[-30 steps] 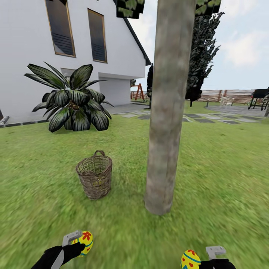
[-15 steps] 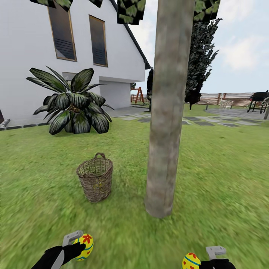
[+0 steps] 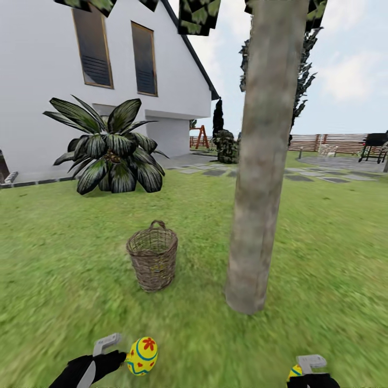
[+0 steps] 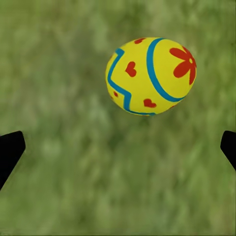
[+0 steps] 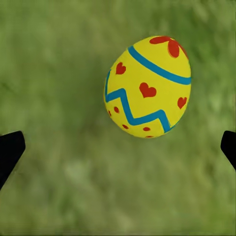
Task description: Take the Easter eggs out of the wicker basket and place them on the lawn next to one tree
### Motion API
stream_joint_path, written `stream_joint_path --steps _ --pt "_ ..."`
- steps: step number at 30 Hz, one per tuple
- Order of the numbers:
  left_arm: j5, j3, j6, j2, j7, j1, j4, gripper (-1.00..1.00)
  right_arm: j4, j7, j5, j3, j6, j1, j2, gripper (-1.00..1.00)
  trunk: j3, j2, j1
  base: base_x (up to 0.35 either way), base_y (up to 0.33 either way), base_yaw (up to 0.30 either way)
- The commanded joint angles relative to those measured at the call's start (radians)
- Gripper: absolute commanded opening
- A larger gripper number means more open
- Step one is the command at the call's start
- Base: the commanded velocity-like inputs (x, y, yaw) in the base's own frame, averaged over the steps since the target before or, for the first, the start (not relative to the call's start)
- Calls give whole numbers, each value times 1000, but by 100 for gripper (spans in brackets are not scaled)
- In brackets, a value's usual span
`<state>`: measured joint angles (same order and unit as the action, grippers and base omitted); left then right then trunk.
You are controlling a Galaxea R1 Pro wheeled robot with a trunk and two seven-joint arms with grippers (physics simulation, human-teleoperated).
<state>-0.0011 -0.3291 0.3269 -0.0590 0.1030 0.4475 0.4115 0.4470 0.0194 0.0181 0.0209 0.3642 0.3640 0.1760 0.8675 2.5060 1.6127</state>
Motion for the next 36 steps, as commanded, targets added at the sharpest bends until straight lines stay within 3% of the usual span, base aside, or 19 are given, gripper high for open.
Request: stream_joint_path --steps 1,9,26,36 --pt "0 -7 6 1 6 0 1 100 2 2 2 2 7 0 0 100 1 0 0 -60 341 0" --pt "-1 -7 6 1 6 0 0 100 2 2 1 1 7 0 0 100 1 0 0 -119 303 0" --pt "3 -6 6 -5 6 0 1 100 2 2 1 3 6 0 0 100 -64 -3 -8 -10 14 0" --pt "3 -7 5 -4 6 0 1 100 -4 2 2 4 17 0 0 100 -88 -6 -12 0 0 0"
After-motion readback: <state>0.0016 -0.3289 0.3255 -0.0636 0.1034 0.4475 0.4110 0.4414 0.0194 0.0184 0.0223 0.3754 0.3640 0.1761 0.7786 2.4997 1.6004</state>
